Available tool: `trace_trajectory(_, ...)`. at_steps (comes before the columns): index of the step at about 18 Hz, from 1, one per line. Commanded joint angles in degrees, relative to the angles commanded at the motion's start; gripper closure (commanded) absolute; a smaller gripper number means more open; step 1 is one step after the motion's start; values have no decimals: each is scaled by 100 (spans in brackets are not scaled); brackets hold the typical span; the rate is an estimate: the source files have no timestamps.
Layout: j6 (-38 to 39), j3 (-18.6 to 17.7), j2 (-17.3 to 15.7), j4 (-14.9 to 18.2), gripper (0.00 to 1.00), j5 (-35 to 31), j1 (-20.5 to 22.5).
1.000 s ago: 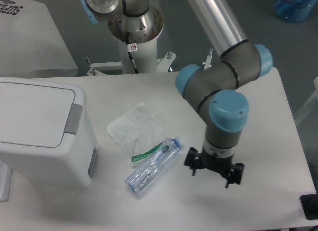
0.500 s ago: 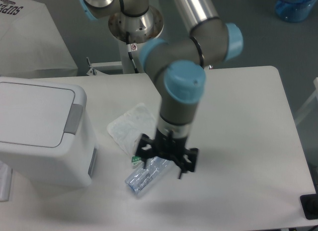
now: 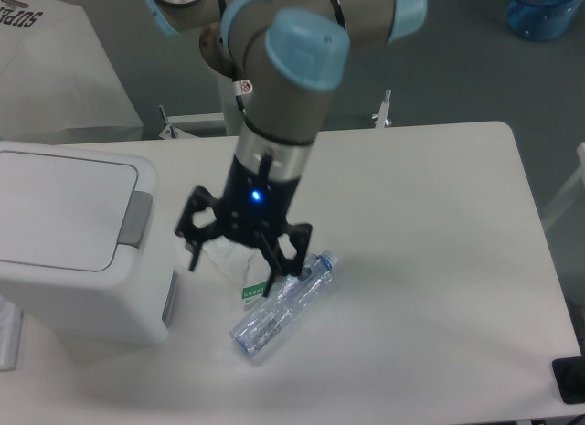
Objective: Open the trash can
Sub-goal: 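Move the gripper over the cloth toward the trash can lid edge, then push the gripper finger against the lid edge to flip it open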
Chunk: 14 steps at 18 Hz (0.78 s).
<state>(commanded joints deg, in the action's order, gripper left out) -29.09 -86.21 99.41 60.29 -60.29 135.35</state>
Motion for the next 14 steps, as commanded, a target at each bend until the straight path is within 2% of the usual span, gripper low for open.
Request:
trace_trajectory(3, -9, -238, -264, -9, 0, 0, -44)
trace_trajectory(6, 17, -360, -282, -17, 0, -26, -254)
trace_trajectory(14, -44, -441, -221, -26, 0, -53, -273)
